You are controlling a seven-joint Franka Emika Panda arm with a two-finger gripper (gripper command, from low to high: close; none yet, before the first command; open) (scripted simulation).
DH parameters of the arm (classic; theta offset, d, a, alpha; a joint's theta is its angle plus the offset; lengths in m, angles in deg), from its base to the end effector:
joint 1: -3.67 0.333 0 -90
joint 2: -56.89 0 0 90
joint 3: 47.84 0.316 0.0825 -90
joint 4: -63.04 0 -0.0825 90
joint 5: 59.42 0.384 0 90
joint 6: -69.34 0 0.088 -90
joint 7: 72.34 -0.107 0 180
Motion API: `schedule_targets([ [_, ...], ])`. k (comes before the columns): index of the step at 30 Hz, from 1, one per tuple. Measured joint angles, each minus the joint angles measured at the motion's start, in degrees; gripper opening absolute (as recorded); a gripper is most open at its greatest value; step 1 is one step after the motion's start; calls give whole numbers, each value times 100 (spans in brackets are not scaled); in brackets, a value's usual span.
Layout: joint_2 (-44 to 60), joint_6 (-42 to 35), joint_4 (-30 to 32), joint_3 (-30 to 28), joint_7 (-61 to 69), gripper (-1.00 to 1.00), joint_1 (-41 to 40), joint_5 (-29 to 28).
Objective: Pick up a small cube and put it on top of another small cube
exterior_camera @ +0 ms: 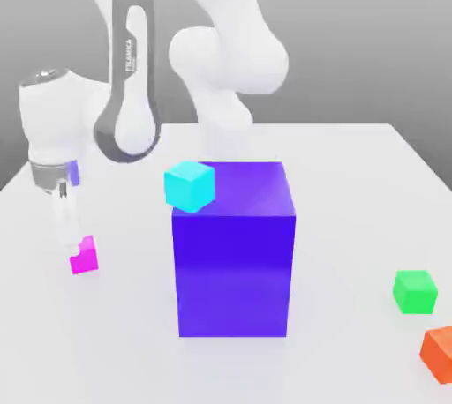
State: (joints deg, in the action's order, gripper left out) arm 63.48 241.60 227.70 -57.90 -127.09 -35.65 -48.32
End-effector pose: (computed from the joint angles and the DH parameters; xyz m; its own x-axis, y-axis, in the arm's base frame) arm 0.2130 -0.2745 0.1657 -0.4232 -0.9060 0.0036 -0.9058 0.4231 -0.0224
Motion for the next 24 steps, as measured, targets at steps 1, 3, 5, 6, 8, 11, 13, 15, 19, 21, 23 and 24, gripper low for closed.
schedule_targets([
  [1, 83, 65, -17, 102, 81, 0, -74, 111],
  [3, 253, 196, -46, 292, 252, 0, -211, 334],
  [5, 426, 341, -65, 515, 376, 0, -404, 478],
  [6, 513, 415, -70, 621, 426, 0, -503, 531],
  [8, 690, 564, -74, 808, 511, 0, -689, 601],
  [11, 867, 714, -68, 950, 555, -100, -852, 604],
  [13, 867, 715, -68, 950, 550, -100, -853, 599],
  [15, 867, 715, -68, 951, 541, -100, -854, 589],
  [19, 760, 629, -71, 890, 479, -100, -791, 542],
  [21, 594, 490, -69, 748, 386, -100, -652, 462],
  [23, 420, 348, -58, 583, 266, -100, -507, 333],
  [24, 334, 277, -50, 496, 198, -100, -437, 253],
])
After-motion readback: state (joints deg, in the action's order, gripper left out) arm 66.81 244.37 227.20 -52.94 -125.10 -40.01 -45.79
